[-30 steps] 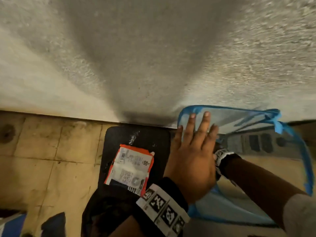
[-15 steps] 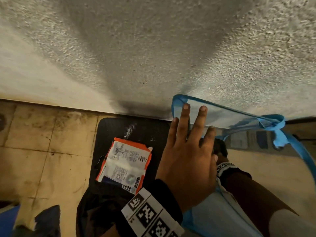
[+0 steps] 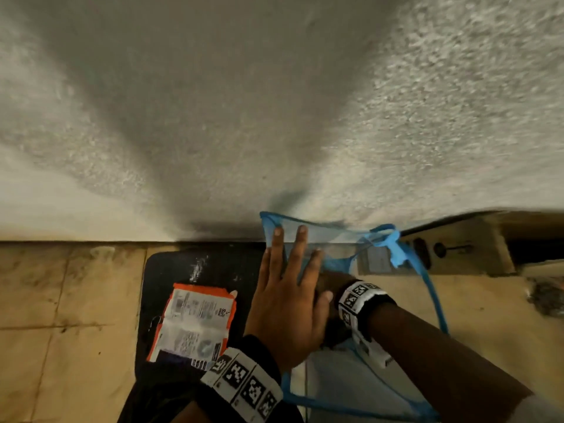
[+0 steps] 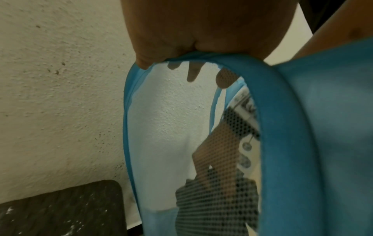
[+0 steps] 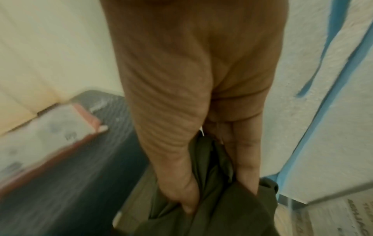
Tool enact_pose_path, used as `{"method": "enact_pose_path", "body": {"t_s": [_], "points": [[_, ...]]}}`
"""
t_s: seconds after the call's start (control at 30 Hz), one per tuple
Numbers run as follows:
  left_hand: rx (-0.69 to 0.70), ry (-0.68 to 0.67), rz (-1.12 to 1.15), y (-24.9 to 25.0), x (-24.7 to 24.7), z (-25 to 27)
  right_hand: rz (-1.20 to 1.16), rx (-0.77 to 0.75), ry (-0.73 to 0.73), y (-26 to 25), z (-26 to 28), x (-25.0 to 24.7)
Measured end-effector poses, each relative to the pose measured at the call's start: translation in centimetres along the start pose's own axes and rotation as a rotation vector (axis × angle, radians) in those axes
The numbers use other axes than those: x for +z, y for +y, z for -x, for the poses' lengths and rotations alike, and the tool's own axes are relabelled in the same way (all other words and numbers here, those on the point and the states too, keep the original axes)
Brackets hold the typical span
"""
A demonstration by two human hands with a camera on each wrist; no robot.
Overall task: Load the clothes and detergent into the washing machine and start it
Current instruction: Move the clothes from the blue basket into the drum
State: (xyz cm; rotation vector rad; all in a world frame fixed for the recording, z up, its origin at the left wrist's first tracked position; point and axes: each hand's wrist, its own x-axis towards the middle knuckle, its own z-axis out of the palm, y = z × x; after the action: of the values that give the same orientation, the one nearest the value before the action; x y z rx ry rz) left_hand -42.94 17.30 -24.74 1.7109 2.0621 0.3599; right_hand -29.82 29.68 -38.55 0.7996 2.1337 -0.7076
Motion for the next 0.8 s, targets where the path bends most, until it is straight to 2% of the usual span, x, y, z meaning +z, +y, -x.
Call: {"method": "enact_pose_path", "body": {"t_s": [0.1,0.2,0.4,0.5,0.63,0.7,0.8], "points": [[-0.032,-0.007,0.035,0.2,-0.5,-0.5,-0.076,0.004,-0.060,-2.9,7.4,-6.4],[-0.048,-0.052,0.009,-0.1,-1.4,-0.7,-0.096,0.050,-0.076,-4.5,12.9,-10.2],[0.039,-0.057,0.123,0.5,-4.4,0.8,-0.293,-0.005,0.344,-5.7,25.1,-15.1],[0.112,-0.078,0.142,1.1,-5.6,1.9,-0.427,0.083,0.483,-5.3,30.5,-16.4],[0.204,-0.122,0.054,2.2,-6.3,1.9,-0.564,0.179,0.707,-4.6,36.7,-15.6],[0.204,-0.163,0.044,3.1,-6.8,1.3,-0.596,0.201,0.777,-4.6,38.7,-14.8],[0.268,-0.148,0.027,6.4,-8.6,0.5,-0.633,0.220,0.881,-4.5,41.9,-13.3]]}}
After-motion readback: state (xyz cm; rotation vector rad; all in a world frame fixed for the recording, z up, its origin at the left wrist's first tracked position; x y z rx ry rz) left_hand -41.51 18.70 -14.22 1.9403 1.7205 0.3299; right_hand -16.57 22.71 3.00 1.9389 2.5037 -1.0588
